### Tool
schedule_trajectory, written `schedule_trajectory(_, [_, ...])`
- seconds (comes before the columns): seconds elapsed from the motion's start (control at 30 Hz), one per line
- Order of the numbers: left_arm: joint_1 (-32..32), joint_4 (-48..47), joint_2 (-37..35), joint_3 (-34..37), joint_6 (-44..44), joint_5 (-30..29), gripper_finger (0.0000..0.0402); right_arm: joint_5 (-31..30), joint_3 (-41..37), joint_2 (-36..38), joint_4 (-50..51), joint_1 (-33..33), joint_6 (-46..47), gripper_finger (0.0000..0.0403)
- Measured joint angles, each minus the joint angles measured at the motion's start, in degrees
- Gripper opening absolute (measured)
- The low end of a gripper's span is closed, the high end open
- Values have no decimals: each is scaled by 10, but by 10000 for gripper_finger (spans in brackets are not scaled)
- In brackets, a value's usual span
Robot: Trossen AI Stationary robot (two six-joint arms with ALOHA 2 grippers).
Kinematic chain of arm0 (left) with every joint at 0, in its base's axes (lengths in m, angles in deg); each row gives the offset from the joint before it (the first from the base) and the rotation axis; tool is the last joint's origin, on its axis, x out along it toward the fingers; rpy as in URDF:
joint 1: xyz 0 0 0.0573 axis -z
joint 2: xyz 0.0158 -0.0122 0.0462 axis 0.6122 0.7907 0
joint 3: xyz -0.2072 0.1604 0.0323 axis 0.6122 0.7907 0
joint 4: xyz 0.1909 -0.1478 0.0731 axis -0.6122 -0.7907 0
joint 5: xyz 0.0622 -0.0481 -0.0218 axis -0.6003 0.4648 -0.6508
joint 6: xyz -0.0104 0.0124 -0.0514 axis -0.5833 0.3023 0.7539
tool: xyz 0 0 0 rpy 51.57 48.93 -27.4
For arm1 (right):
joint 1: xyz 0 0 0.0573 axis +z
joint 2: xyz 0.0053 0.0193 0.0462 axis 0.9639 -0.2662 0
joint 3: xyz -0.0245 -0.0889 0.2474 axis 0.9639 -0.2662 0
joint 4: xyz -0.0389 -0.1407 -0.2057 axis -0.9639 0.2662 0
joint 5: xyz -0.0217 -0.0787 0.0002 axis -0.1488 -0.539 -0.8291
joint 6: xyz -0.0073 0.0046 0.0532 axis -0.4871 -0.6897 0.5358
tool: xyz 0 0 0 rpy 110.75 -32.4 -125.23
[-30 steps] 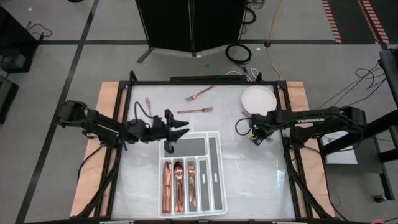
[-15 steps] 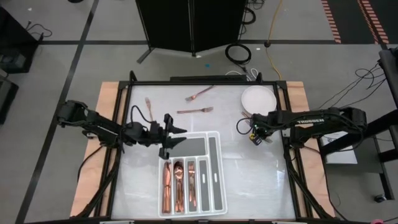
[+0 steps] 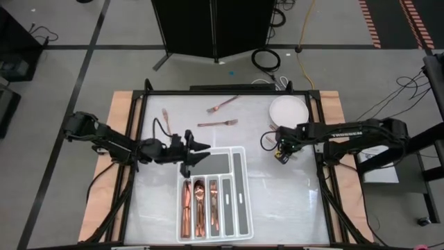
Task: Sort silverware
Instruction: Put the fork into the silverware tray
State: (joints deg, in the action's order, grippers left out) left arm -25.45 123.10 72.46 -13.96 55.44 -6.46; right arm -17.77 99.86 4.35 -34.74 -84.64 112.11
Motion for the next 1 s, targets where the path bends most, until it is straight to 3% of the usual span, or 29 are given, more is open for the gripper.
schedule_trajectory(0.13, [0,-109,0,-34,44,-10,136,-3,35,0,-5,27,-16,1])
schedule_trajectory(0.3, [-32,-392,-26,-124,203,-24,136,1,80,1,-3,66,-78,1])
schedule_trajectory(0.47, [-87,-594,-26,-221,316,109,136,2,108,-7,-38,120,-184,0])
schedule_trajectory(0.67, [-129,-608,-12,-242,461,230,136,1,140,-39,-116,200,-277,0])
schedule_trajectory(0.9, [-113,-622,26,-241,574,242,136,-3,244,-136,-117,265,-409,0])
schedule_trajectory(1.0, [-93,-593,57,-241,605,244,136,-37,300,-190,-93,274,-449,0])
